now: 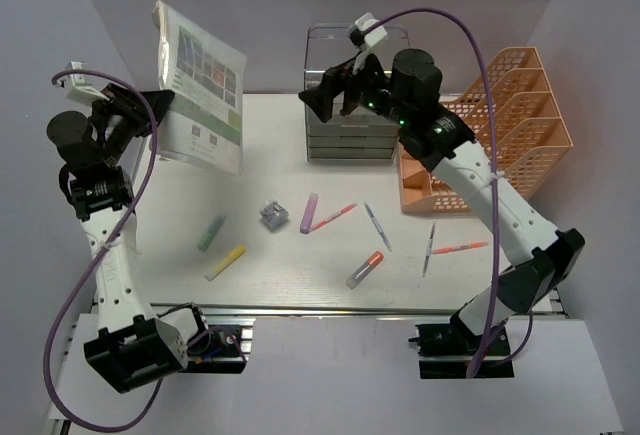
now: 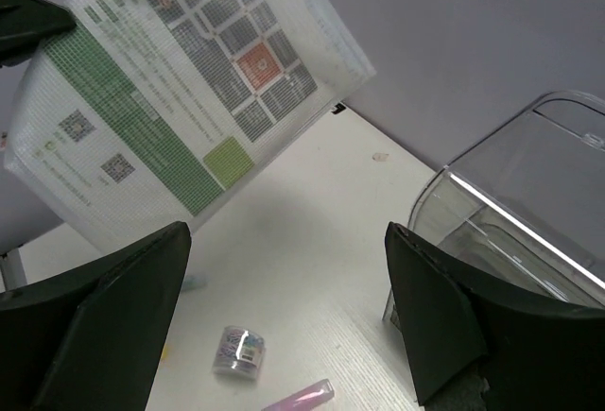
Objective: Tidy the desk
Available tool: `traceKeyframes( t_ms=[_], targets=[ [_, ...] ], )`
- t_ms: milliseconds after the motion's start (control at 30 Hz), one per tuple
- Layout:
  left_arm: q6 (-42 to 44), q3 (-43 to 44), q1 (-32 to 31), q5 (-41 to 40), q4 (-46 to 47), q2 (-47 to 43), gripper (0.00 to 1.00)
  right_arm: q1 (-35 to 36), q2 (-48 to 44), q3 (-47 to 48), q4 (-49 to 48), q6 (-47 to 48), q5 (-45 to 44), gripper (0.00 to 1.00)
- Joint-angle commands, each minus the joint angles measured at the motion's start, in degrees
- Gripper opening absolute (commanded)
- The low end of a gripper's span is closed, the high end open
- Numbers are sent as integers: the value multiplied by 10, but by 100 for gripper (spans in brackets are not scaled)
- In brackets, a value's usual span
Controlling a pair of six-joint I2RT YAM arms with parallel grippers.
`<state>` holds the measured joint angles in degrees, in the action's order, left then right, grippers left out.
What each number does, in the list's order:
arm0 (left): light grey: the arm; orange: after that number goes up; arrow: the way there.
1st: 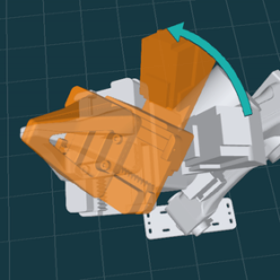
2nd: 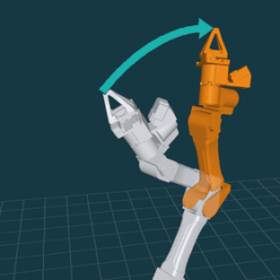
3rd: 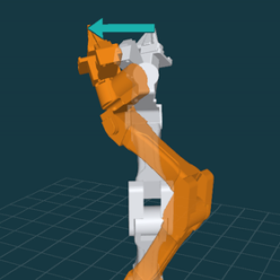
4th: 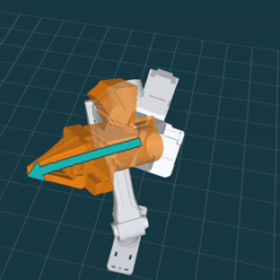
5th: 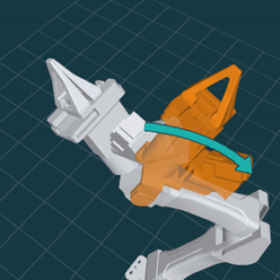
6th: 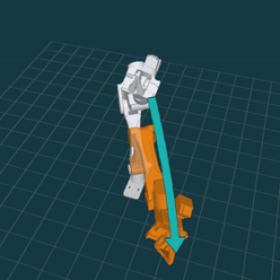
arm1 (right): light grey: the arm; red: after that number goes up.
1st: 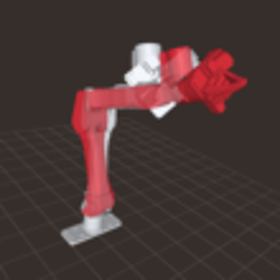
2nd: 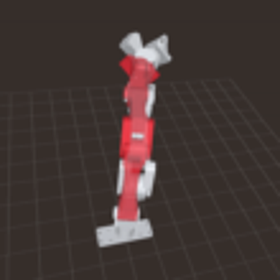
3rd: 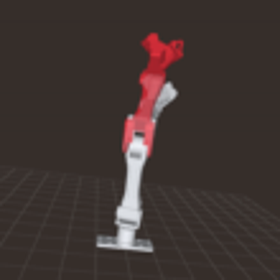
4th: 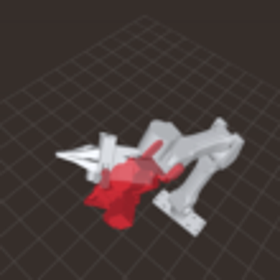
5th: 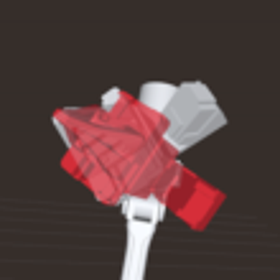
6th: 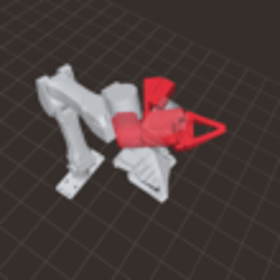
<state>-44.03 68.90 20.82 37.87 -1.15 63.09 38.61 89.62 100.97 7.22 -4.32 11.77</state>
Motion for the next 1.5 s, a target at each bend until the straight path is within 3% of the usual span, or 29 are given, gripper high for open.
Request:
traceKeyframes(
  t_ms=[0, 233, 467, 600, 767, 1067, 1467],
  targets=[
    [-60, 25, -14, 34, 75, -31, 0, -21, -44, -24, 1, -17, 30, 89],
    [-83, 36, -40, 39, 70, -69, 0, -71, -38, -46, -5, -117, 178, 89],
    [-84, 85, -65, 20, 17, -101, 0, -108, 9, -77, -92, -243, 305, 89],
    [-91, 118, -70, 19, -9, -104, 0, -114, 17, -128, -161, -315, 352, 89],
    [-95, 121, -76, 19, -23, -118, 0, -108, 24, -169, -316, -439, 407, 89],
    [-97, 106, -82, 19, -31, -133, 0, -100, 6, -167, -459, -525, 425, 89],
    [-104, 110, -82, 22, -37, -144, 0, -73, 18, -183, -424, -495, 409, 89]
  ],
)
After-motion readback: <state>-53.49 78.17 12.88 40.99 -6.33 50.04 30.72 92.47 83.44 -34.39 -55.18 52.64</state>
